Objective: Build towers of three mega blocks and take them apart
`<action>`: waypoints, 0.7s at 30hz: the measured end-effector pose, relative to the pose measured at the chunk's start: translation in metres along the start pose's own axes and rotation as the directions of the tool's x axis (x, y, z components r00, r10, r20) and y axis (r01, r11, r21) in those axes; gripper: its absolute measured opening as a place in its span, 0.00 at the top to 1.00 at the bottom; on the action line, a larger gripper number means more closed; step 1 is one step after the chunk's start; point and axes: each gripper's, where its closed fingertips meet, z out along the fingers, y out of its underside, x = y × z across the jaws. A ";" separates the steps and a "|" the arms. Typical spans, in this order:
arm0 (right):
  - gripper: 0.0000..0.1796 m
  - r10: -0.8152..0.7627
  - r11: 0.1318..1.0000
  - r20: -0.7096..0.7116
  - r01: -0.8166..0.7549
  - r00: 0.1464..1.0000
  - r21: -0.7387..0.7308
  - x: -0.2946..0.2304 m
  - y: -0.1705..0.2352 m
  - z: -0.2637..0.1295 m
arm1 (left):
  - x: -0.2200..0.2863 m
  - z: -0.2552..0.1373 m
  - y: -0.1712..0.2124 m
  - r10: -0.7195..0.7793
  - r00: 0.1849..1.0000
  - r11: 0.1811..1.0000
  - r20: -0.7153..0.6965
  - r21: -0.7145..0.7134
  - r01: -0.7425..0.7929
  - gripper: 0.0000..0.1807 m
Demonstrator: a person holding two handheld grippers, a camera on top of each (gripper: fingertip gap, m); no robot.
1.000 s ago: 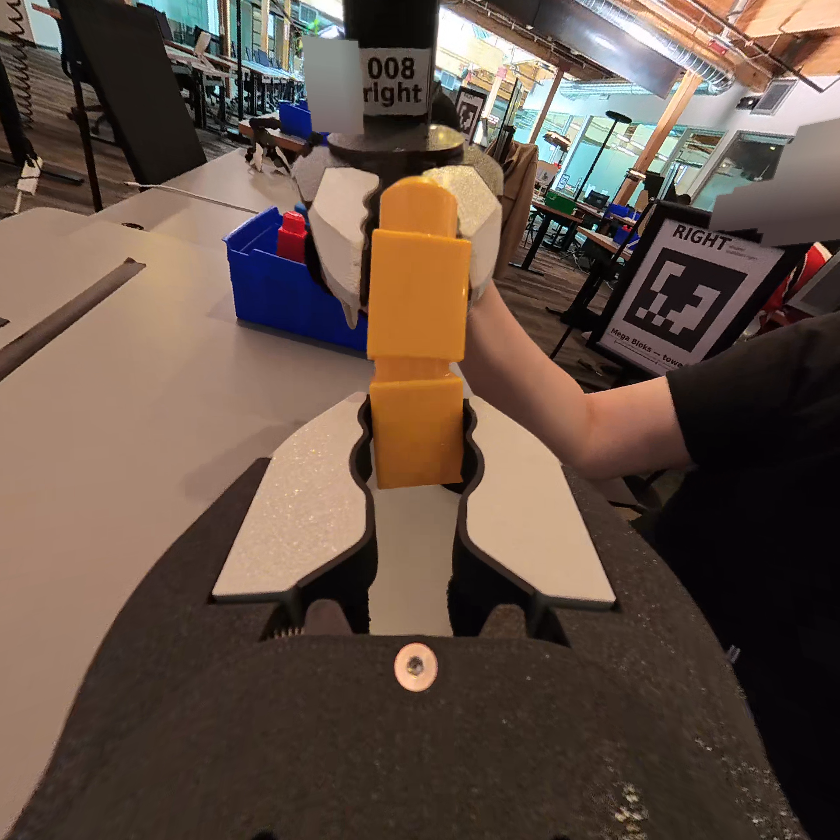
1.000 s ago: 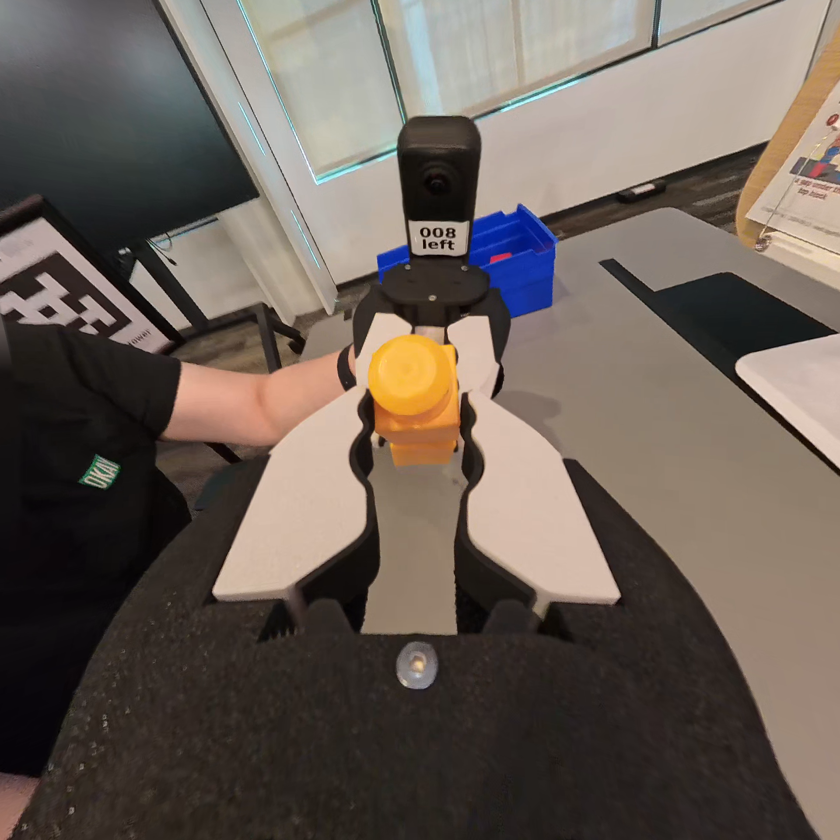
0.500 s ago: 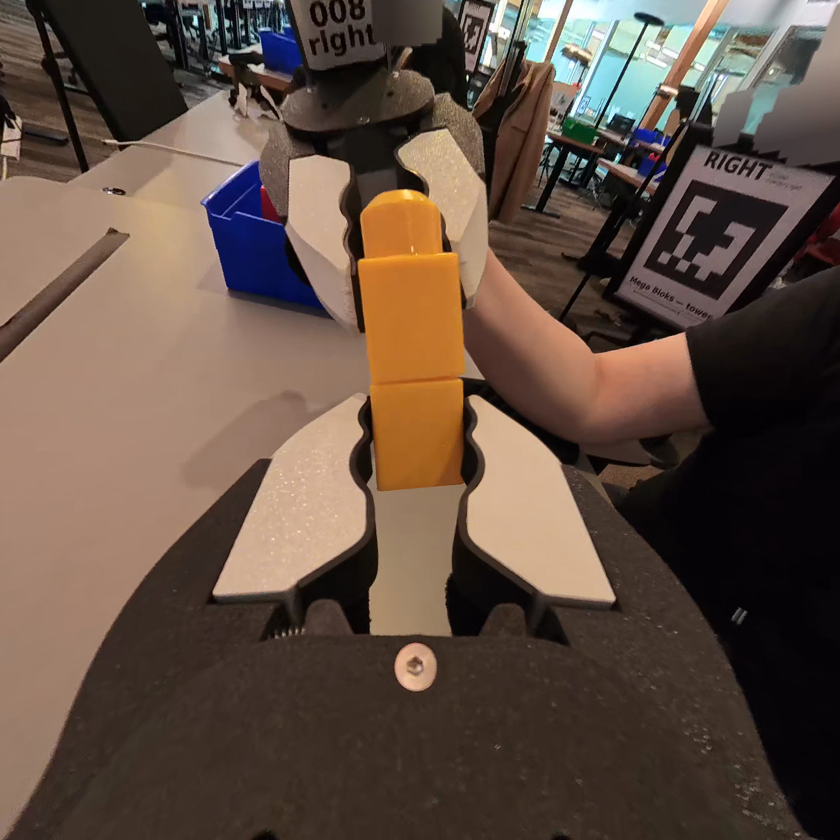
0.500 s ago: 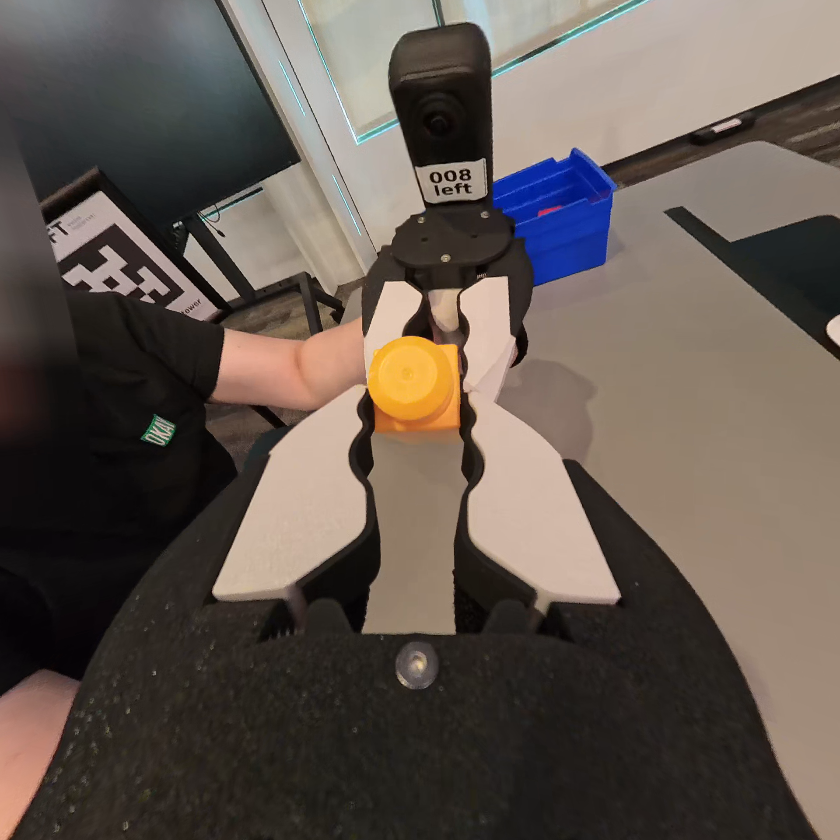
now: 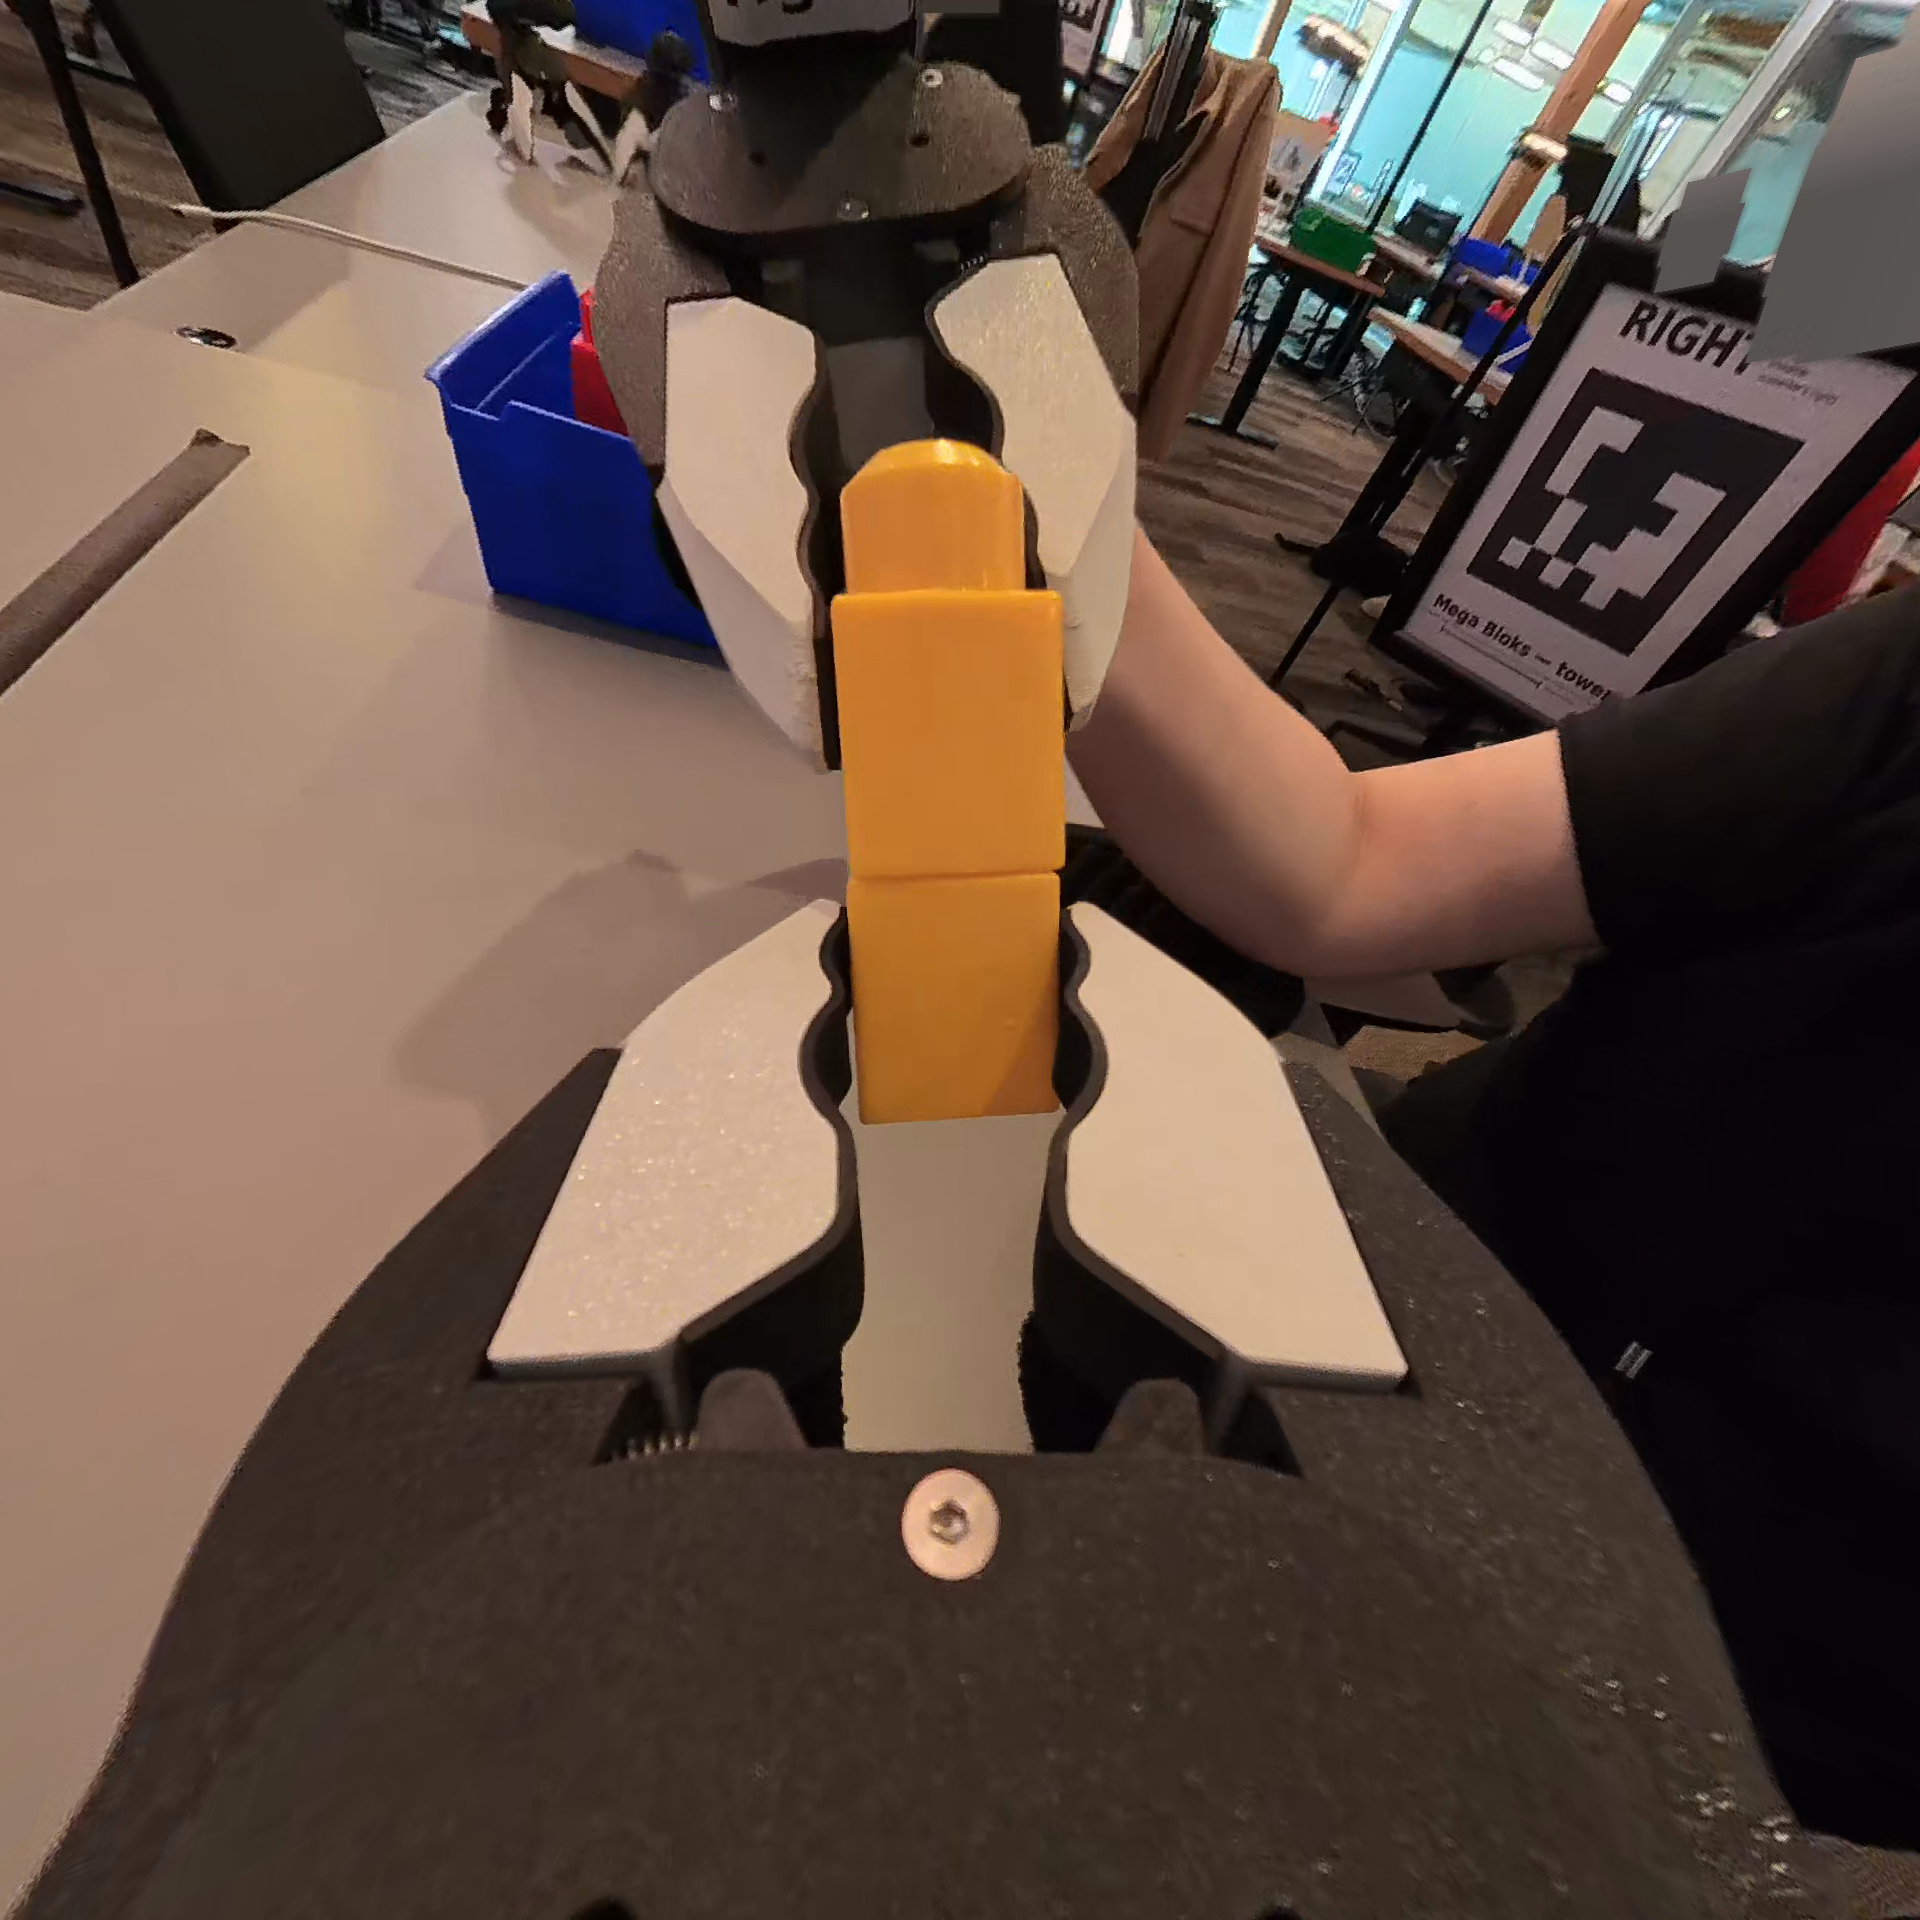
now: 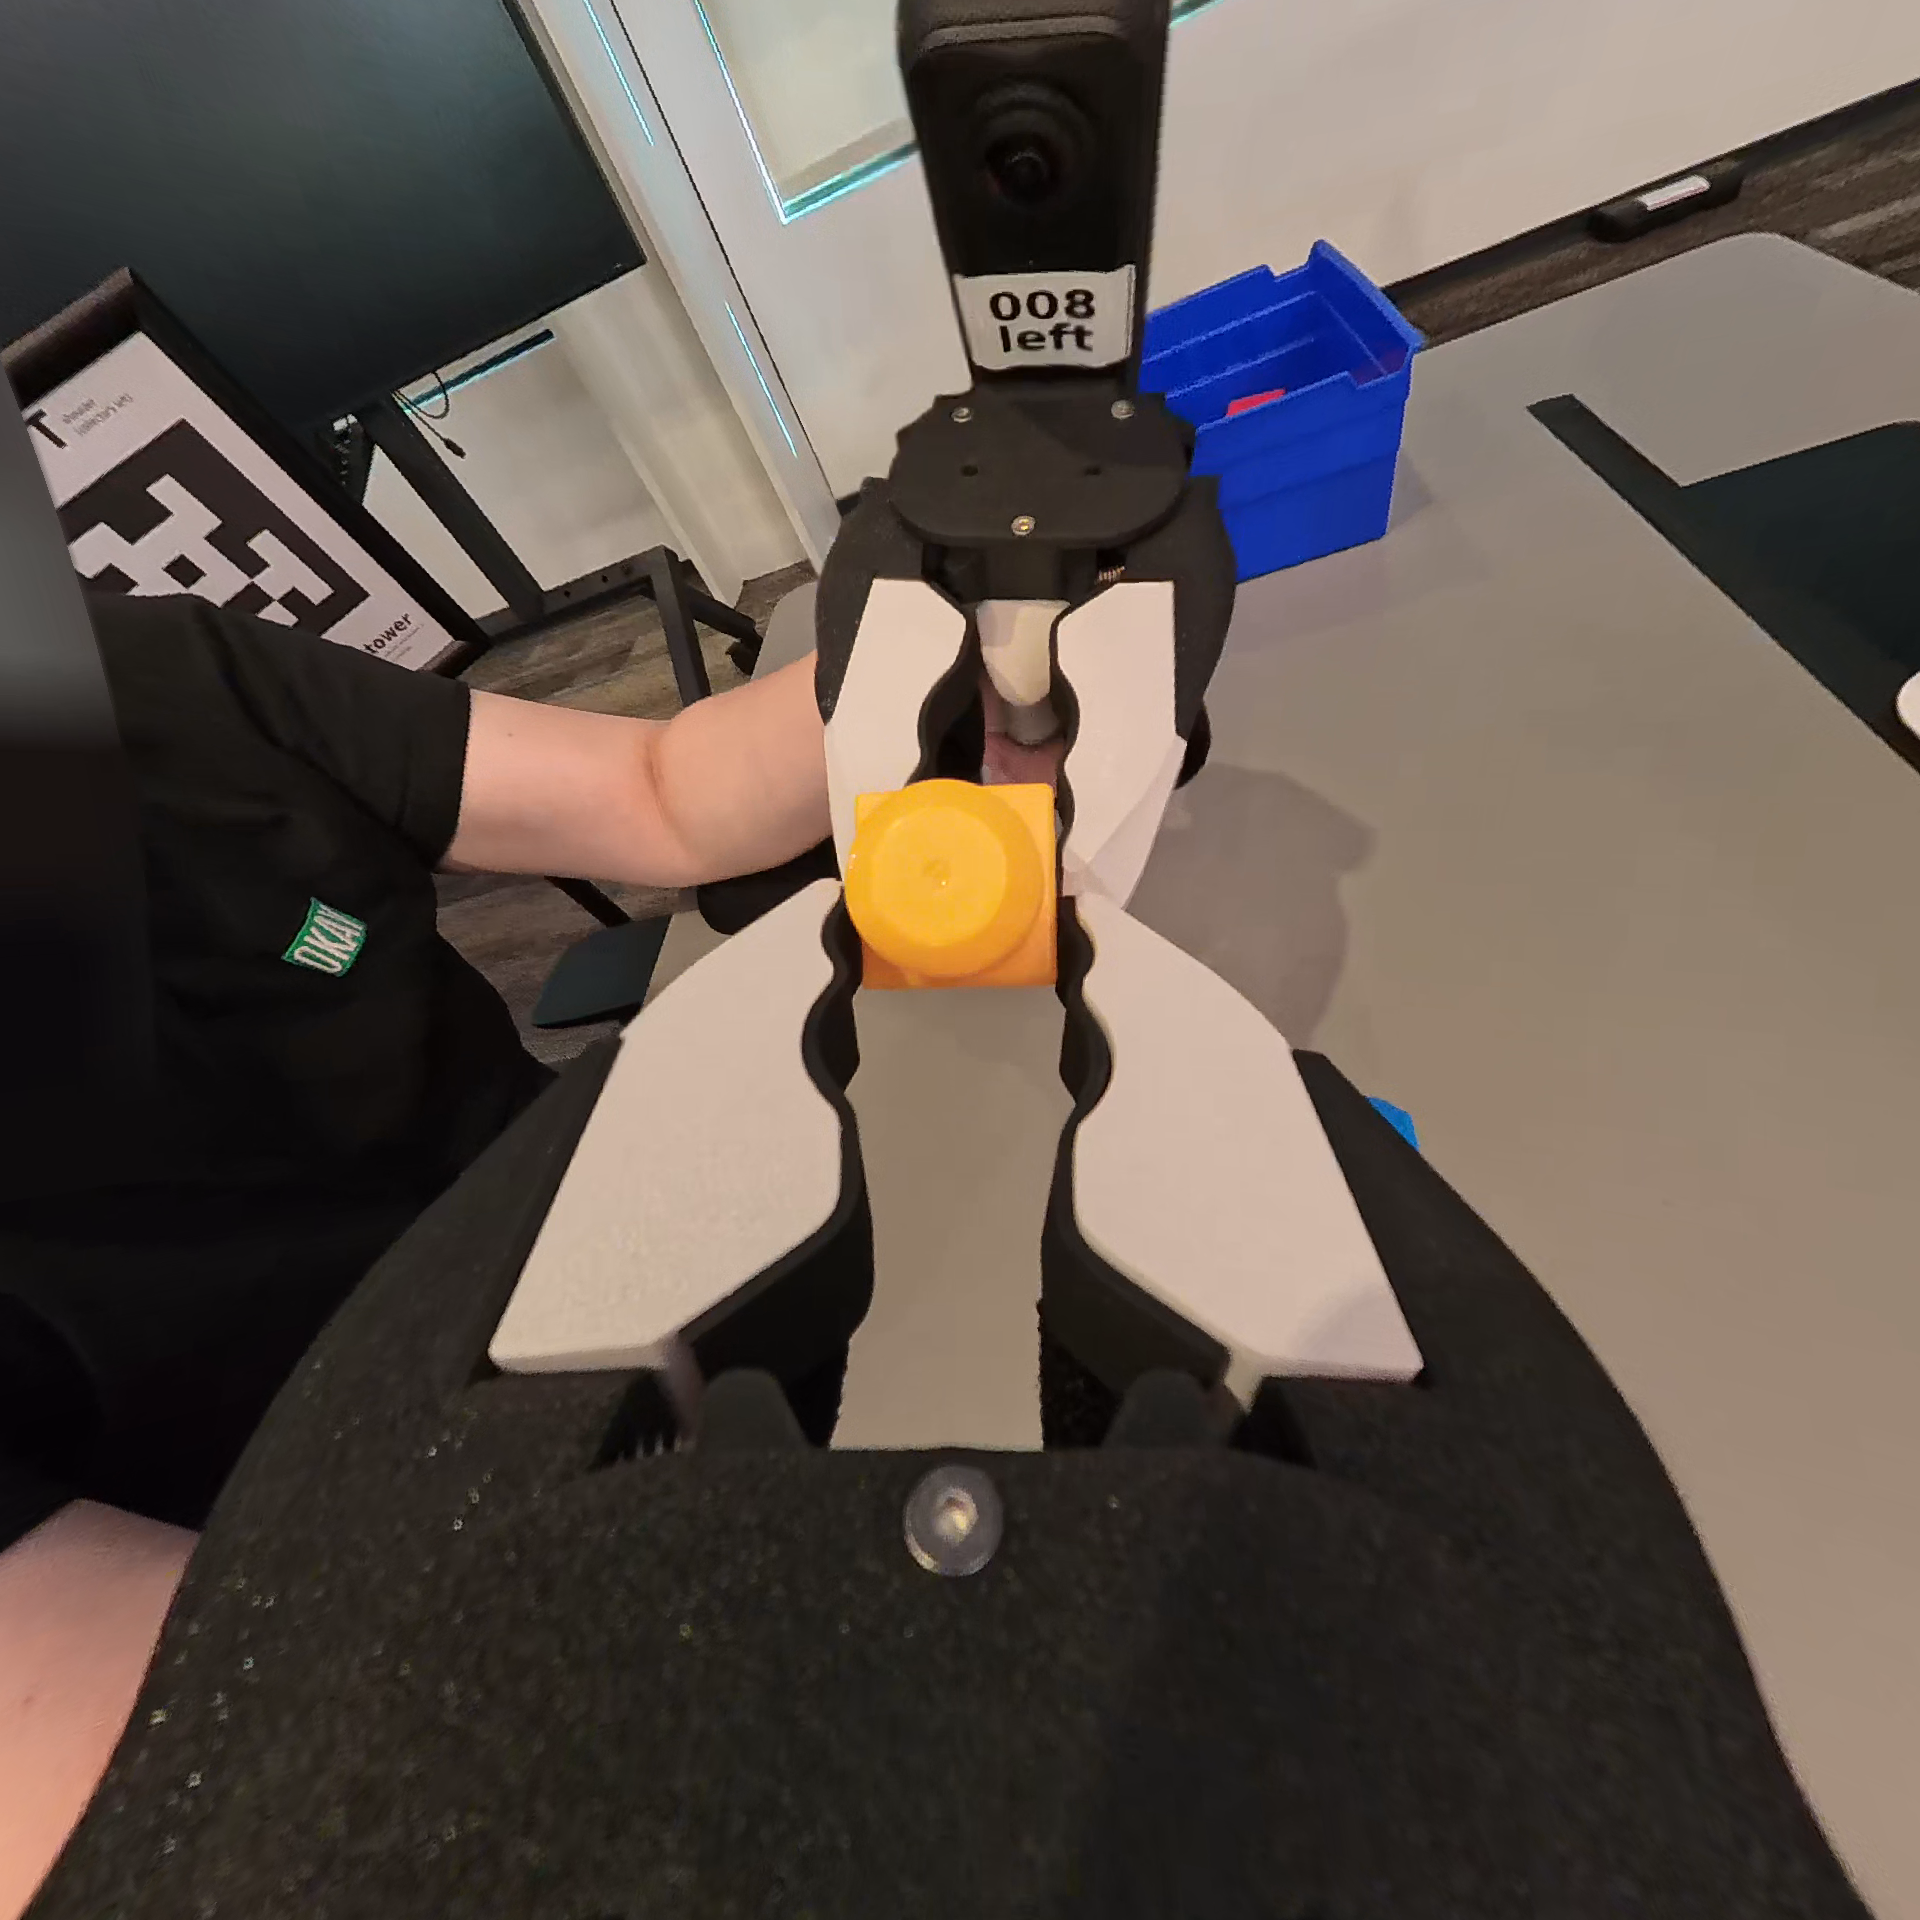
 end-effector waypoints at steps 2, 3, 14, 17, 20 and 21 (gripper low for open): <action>0.80 0.008 1.000 0.001 -0.008 1.000 0.016 0.001 -0.002 -0.001 | -0.002 0.000 -0.001 0.010 0.999 1.000 0.036 -0.012 -0.009 0.80; 0.80 0.007 1.000 -0.004 -0.007 1.000 0.014 0.002 -0.002 -0.001 | -0.003 0.002 0.001 0.015 0.998 0.999 0.053 -0.030 -0.013 0.80; 0.80 0.017 1.000 -0.024 -0.016 1.000 0.026 0.006 -0.003 -0.003 | -0.008 0.005 0.001 -0.007 0.998 1.000 0.070 -0.019 0.009 0.80; 0.80 0.021 0.999 -0.025 -0.021 0.999 0.030 0.008 -0.003 -0.002 | -0.009 0.004 0.001 -0.009 0.997 1.000 0.076 -0.019 0.010 0.80; 0.80 -0.008 0.991 -0.034 0.013 0.999 0.130 0.008 -0.020 -0.003 | -0.009 0.000 -0.011 -0.016 0.998 0.997 0.058 0.076 0.011 0.80; 0.80 -0.037 0.982 -0.032 0.042 0.999 0.183 0.005 -0.030 -0.004 | -0.006 -0.003 -0.019 -0.020 0.999 0.991 0.036 0.130 0.015 0.80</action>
